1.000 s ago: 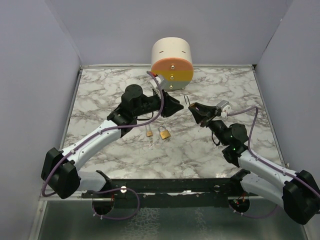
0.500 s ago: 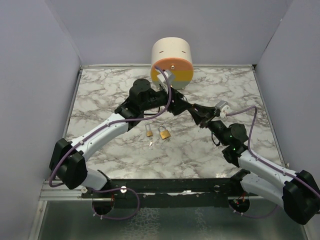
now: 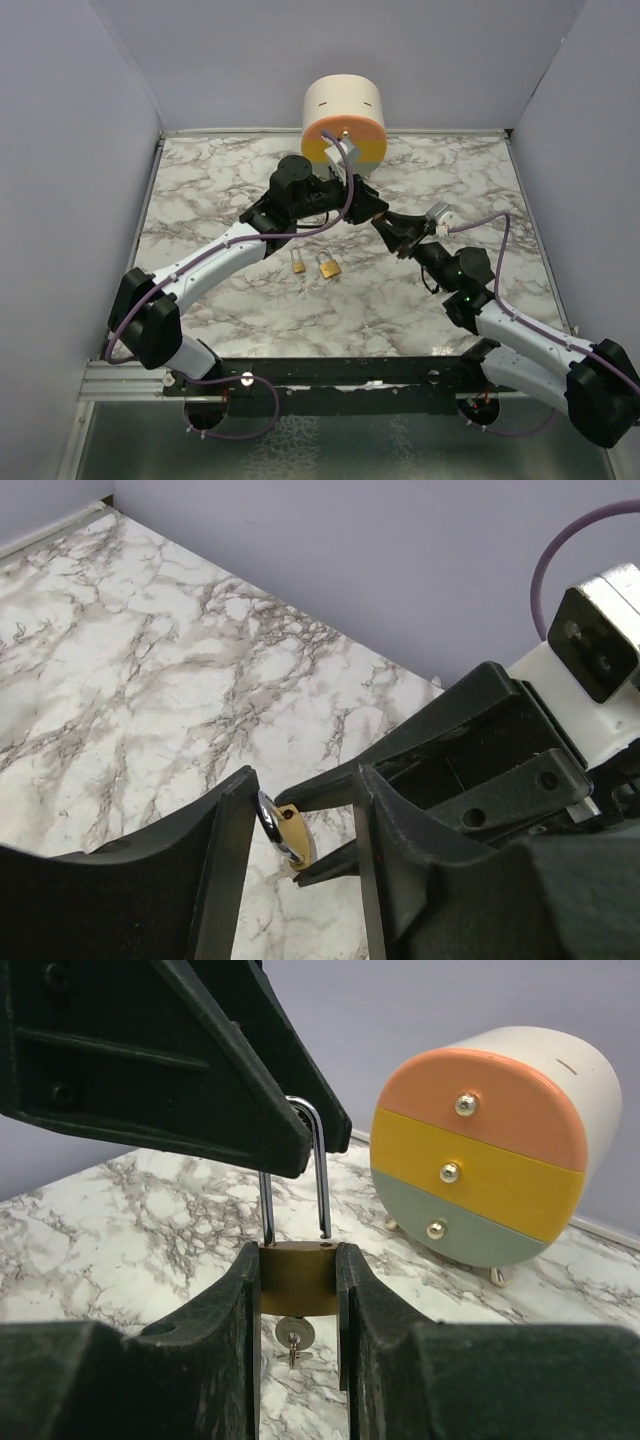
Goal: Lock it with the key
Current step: Lock the lock.
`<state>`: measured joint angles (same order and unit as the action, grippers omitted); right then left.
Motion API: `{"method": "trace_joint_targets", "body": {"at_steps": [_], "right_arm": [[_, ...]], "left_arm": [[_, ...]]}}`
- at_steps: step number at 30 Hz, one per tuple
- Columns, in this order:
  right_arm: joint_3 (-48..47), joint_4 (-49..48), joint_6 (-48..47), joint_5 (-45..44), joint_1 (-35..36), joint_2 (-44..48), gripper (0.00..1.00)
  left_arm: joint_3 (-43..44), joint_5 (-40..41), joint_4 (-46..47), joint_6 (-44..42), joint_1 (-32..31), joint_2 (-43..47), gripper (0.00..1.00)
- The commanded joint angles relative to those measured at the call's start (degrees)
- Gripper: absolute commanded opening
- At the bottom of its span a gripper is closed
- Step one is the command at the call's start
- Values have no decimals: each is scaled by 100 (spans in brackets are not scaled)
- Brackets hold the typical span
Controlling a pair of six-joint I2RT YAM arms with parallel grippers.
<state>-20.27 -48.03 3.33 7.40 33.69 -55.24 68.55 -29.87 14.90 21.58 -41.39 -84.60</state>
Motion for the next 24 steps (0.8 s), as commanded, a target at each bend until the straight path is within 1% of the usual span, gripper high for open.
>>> {"method": "trace_joint_targets", "body": {"at_steps": [1, 7, 10, 13, 16, 20, 22, 23, 24], "right_arm": [[-74, -57, -15, -157, -18, 29, 1], [-106, -40, -34, -232, -12, -12, 1], [-117, -19, -21, -247, -12, -18, 1], [-127, 27, -26, -275, -9, 27, 1], [-133, 60, -9, -247, -11, 79, 1], [-176, 115, 18, -124, -13, 98, 1], [-209, 168, 18, -74, -9, 77, 1], [-240, 206, 18, -53, -11, 56, 3], [-262, 248, 25, -42, -12, 34, 12]], "left_arm": [[121, -33, -74, -50, -139, 36, 44], [109, -244, -17, -52, -146, 25, 40], [112, -324, -20, -62, -154, 19, 35], [43, -114, -138, -180, -153, 105, 29], [-6, 246, -324, -347, -159, 228, 26], [-9, 678, -504, -558, -157, 390, 16], [66, 790, -625, -733, -166, 453, 13], [125, 813, -701, -838, -165, 478, 12], [180, 830, -763, -948, -168, 508, 11]]}}
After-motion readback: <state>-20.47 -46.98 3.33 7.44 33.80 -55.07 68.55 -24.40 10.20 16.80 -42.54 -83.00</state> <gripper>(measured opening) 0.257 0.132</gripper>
